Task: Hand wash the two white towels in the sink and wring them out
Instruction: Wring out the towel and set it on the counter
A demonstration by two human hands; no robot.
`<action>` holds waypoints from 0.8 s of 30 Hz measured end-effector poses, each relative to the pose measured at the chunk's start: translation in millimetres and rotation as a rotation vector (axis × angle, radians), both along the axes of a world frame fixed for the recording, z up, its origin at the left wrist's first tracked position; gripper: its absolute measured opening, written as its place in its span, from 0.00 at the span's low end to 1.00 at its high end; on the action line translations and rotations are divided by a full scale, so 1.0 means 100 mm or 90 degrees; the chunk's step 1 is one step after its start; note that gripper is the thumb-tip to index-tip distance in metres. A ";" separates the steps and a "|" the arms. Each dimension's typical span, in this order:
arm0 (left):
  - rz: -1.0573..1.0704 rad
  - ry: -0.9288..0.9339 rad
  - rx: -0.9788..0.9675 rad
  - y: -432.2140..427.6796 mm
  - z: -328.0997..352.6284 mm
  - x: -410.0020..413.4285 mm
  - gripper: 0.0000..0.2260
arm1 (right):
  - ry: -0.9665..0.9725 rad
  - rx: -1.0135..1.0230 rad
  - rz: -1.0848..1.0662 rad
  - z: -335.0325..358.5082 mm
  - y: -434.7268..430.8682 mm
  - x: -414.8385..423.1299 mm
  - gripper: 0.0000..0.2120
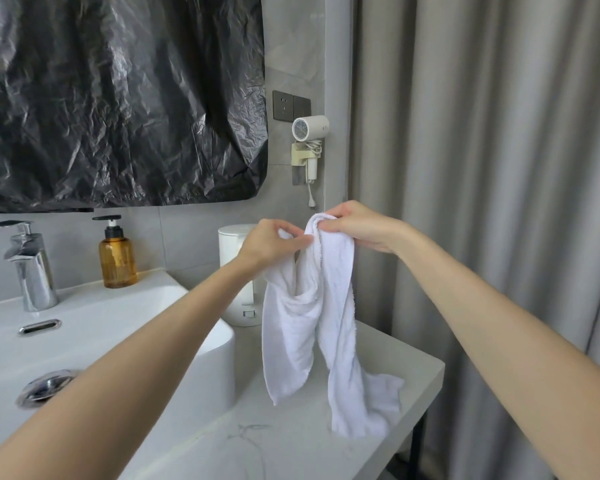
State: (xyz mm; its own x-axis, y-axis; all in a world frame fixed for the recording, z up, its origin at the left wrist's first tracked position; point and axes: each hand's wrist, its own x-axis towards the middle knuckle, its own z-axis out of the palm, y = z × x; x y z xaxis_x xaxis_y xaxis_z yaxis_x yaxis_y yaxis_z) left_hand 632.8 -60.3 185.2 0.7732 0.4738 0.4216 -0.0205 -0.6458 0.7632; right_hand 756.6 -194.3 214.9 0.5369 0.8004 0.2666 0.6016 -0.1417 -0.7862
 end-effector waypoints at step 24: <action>0.140 -0.123 -0.343 0.20 -0.14 0.06 0.07 | 0.226 0.255 -0.296 -0.58 -0.16 0.14 0.14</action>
